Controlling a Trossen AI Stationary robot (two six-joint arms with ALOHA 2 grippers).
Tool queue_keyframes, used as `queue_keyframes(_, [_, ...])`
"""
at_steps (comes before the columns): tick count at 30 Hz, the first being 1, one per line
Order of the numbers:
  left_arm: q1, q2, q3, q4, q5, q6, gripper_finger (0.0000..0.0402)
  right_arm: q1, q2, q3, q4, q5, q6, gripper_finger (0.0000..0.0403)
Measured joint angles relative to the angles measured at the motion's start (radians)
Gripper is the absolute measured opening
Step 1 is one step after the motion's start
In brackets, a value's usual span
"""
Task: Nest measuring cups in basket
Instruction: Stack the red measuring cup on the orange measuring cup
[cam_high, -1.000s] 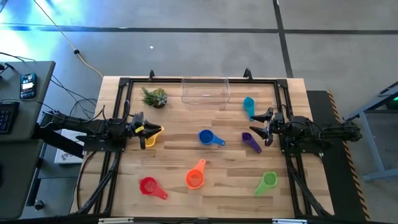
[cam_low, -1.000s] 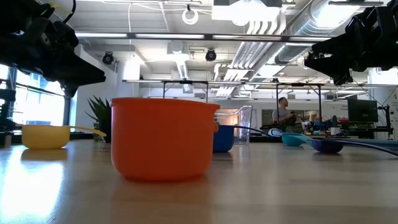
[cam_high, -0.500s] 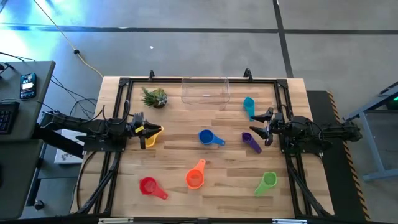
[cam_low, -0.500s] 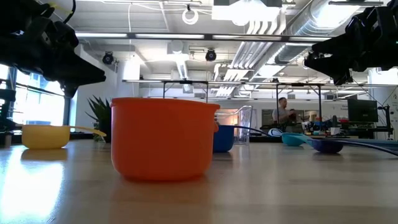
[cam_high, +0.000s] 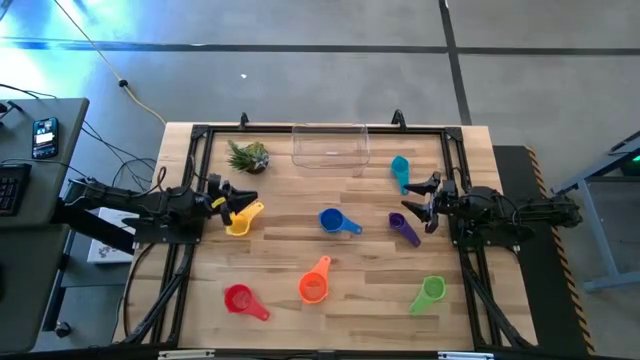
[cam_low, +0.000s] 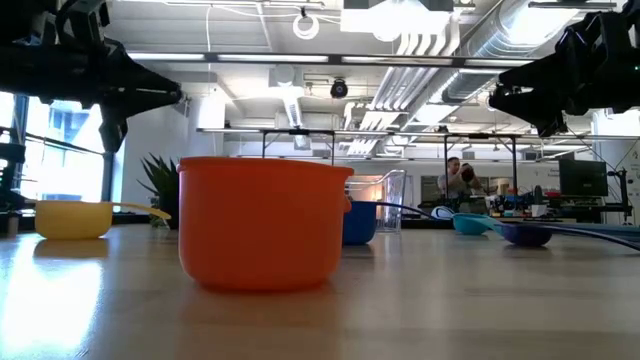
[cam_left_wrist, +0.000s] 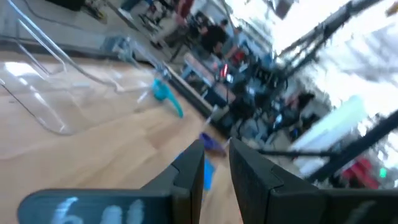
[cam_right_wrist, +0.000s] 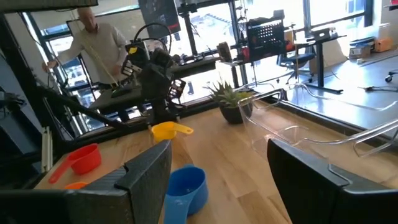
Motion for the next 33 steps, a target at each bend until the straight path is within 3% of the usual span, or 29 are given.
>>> queue_keyframes(8, [-0.002, 0.000, 0.002, 0.184, -0.030, -0.032, 0.0065, 0.000, 0.000, 0.000, 0.124, 0.060, 0.033, 0.0257])
queue_keyframes(13, [-0.002, 0.009, 0.092, 0.145, -0.028, -0.002, 0.0065, 0.000, 0.000, 0.000, 0.244, 0.060, 0.031, 0.0257])
queue_keyframes(18, [-0.002, 0.069, 0.266, -0.030, 0.034, -0.006, 0.0065, 0.000, 0.000, 0.000, 0.367, 0.060, 0.024, 0.0257])
queue_keyframes(27, [-0.025, 0.287, 0.630, -0.596, 0.213, -0.095, 0.0065, 0.000, 0.000, 0.000, 0.393, 0.064, 0.028, 0.0257])
queue_keyframes(33, [-0.077, 0.423, 0.760, -0.790, 0.311, -0.131, 0.0065, 0.000, 0.000, 0.000, 0.415, 0.092, 0.039, 0.0257])
